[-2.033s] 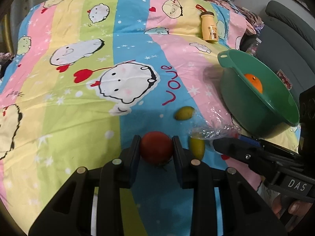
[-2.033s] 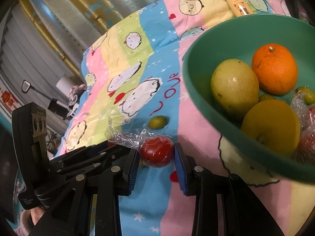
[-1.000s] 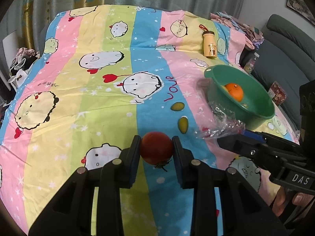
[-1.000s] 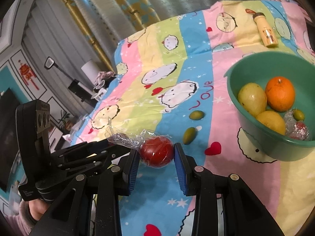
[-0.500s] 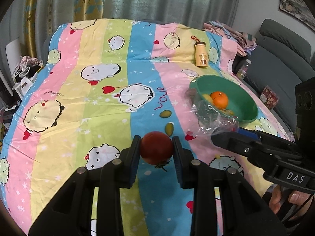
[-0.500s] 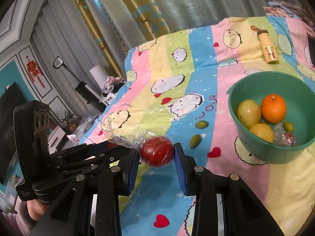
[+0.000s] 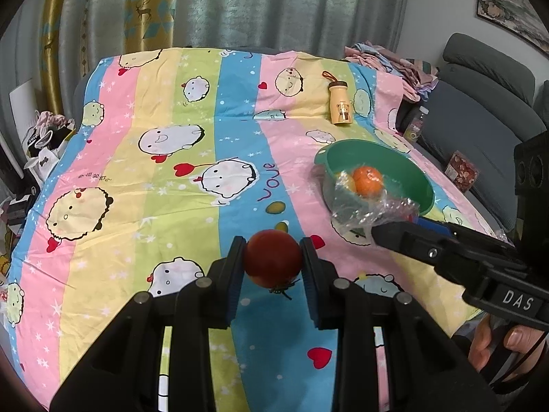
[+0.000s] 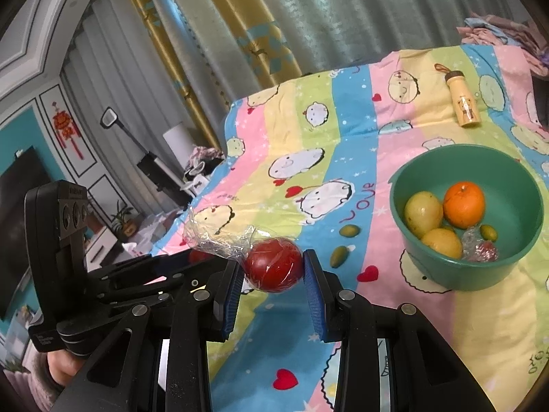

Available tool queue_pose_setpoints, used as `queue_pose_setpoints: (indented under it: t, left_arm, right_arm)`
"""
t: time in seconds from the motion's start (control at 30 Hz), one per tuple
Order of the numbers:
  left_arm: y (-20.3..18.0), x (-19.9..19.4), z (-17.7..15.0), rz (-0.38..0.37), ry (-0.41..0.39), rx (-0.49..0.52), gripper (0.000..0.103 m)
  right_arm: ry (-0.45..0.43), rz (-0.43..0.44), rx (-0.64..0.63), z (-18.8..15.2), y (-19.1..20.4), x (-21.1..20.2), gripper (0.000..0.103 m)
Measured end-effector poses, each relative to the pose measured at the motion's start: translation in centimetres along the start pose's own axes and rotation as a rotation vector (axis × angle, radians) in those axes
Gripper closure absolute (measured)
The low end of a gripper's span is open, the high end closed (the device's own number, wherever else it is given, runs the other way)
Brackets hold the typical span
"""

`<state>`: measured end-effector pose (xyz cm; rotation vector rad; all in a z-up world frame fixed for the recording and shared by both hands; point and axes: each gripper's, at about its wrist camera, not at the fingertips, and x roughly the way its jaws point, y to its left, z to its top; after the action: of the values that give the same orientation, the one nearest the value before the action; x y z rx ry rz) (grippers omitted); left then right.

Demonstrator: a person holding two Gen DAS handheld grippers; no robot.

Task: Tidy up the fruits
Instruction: 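Carry the wrapped red tomato over the green basin with the right gripper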

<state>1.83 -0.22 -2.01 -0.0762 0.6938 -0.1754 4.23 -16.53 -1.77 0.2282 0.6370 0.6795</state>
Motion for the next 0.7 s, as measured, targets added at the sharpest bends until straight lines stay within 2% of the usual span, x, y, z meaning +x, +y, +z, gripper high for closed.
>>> queue_pose_setpoints:
  t: [0.7]
  left_arm:
    - [-3.5, 2.3, 1.9, -0.04, 0.019, 0.09, 0.071]
  right_arm:
    - [-0.055, -0.045, 0.064, 0.5, -4.0, -1.9, 0.067]
